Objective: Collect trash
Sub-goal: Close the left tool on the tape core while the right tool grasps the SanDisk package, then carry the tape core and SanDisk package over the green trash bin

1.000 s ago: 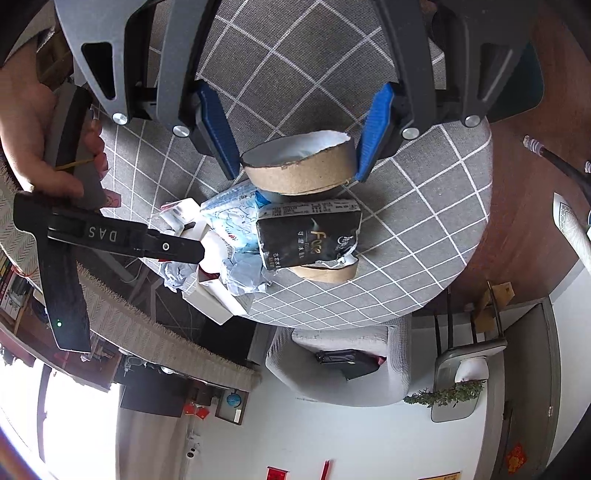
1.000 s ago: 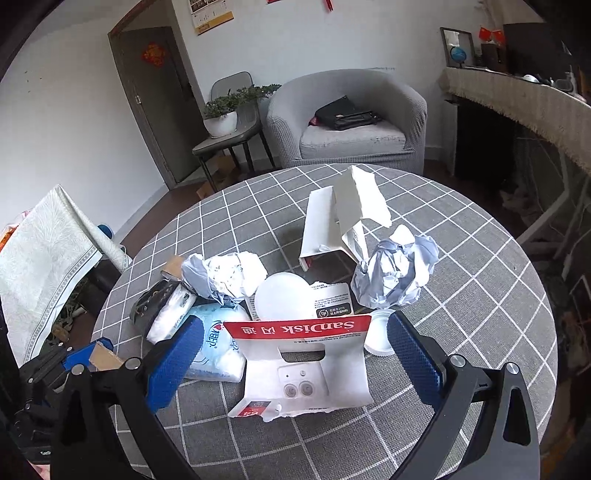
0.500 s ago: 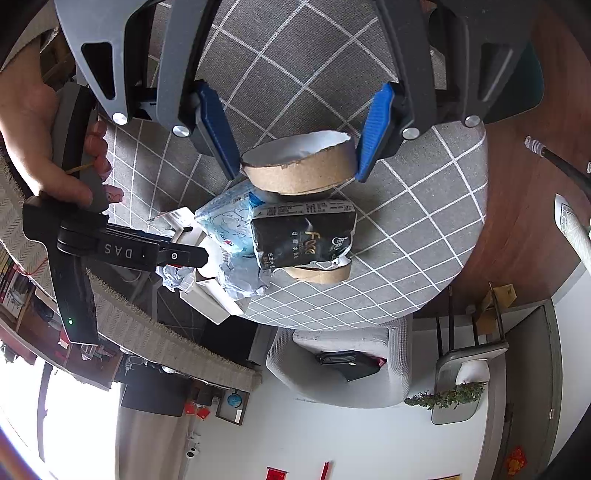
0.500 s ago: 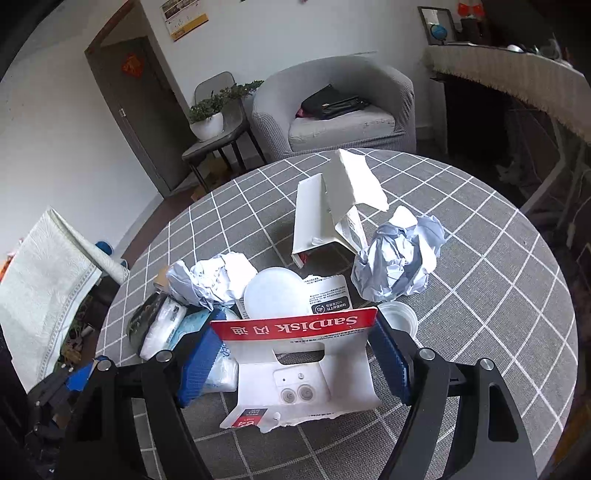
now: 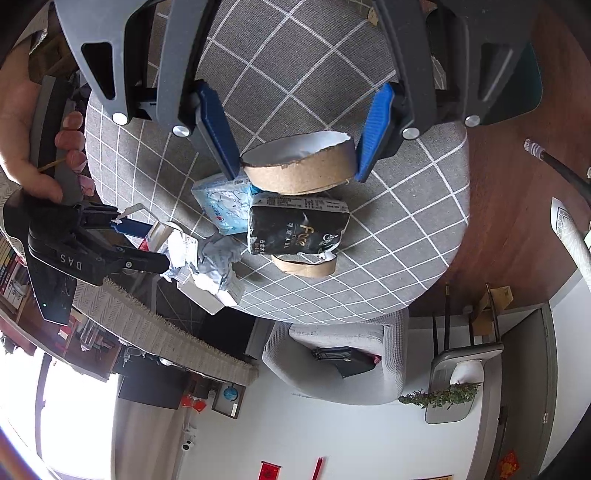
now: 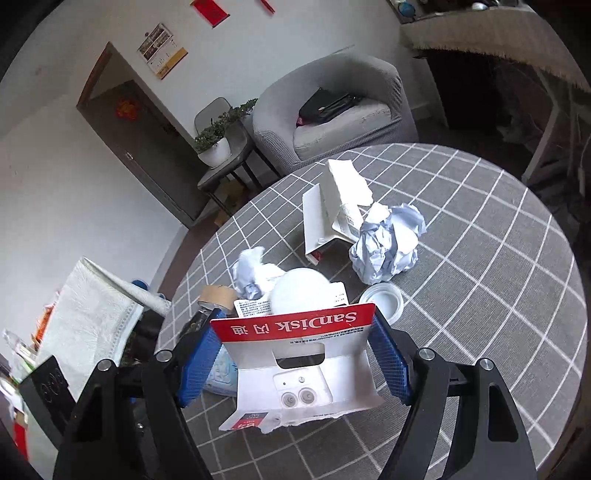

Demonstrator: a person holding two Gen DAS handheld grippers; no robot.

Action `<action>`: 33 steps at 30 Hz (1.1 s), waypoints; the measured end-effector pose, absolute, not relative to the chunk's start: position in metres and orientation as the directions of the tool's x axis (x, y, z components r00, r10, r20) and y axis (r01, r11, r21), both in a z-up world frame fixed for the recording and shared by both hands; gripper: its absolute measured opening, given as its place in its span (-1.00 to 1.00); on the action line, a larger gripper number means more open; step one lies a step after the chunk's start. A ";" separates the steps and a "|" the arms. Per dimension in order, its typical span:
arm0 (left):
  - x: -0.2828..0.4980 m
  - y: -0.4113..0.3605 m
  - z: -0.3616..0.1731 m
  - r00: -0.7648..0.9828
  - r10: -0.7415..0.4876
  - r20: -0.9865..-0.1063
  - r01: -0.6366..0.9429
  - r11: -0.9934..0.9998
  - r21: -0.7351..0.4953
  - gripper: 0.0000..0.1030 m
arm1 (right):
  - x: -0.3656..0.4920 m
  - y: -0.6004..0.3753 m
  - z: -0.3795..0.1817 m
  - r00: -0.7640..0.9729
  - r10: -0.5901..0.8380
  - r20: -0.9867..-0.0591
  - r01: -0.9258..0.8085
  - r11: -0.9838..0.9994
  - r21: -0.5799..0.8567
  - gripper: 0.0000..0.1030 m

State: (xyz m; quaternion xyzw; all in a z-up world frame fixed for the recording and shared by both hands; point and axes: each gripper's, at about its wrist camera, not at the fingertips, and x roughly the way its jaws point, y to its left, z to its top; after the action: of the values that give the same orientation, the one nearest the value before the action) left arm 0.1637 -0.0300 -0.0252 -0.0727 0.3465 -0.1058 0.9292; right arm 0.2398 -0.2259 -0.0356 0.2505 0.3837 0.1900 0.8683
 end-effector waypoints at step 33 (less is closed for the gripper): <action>0.107 0.073 -0.019 0.775 -0.104 -0.624 0.016 0.989 -0.145 0.28 | 0.216 -0.085 -0.006 0.561 0.647 -0.517 -0.387 0.756 0.527 0.51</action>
State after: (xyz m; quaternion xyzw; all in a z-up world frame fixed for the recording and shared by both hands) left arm 0.1074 0.0725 -0.0192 -0.0658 0.3341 -0.0318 0.9397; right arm 0.2161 -0.0853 -0.0059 0.1799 0.3609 0.2991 0.8648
